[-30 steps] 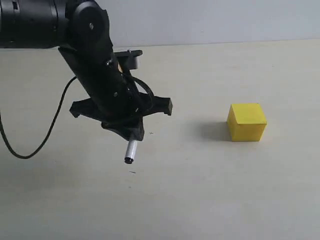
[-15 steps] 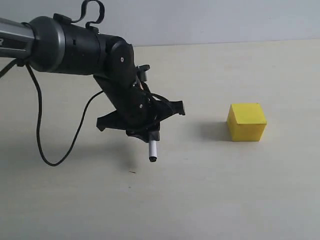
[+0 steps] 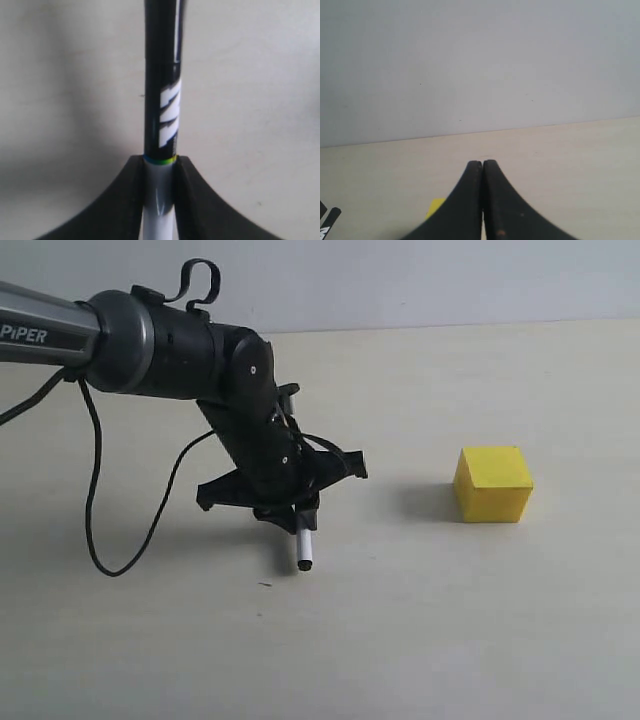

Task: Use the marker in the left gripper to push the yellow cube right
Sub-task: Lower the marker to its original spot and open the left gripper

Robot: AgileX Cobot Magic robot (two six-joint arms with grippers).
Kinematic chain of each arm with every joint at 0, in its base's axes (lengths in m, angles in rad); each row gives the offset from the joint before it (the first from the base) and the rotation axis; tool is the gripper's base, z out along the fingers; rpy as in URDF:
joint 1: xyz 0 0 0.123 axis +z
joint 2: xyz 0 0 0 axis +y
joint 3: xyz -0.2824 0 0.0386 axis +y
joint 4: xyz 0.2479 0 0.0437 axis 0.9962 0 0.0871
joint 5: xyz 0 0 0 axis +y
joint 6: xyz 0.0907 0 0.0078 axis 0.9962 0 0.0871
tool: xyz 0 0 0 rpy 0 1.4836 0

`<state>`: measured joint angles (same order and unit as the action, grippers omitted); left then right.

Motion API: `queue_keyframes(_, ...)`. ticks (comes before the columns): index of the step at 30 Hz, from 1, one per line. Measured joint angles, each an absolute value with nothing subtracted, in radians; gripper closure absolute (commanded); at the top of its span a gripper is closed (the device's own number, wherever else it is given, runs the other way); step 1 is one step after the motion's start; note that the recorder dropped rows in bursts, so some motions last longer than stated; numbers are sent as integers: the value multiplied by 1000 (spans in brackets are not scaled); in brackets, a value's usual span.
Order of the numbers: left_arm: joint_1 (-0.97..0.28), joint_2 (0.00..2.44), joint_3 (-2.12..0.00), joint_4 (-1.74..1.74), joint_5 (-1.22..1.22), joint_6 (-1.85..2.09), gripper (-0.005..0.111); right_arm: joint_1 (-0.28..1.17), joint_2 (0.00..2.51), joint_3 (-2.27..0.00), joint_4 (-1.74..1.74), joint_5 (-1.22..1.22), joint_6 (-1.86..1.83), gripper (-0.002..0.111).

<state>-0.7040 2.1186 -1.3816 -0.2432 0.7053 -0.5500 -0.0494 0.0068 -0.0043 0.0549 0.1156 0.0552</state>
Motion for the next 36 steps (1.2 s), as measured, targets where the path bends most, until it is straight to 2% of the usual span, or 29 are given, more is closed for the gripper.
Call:
queue_keyframes(15, -701, 2121, -1382, -243, 708, -550, 107, -49, 7, -4, 55, 116, 55, 108)
queue_keyframes(17, -701, 2121, -1382, -243, 708, -550, 104, -49, 7, -4, 55, 116, 55, 108)
queue_keyframes(24, -701, 2121, -1382, -245, 708, -550, 79, -49, 7, -4, 55, 116, 55, 108)
queue_keyframes(36, -701, 2121, -1382, -245, 708, -550, 78, -49, 7, -4, 55, 116, 55, 108)
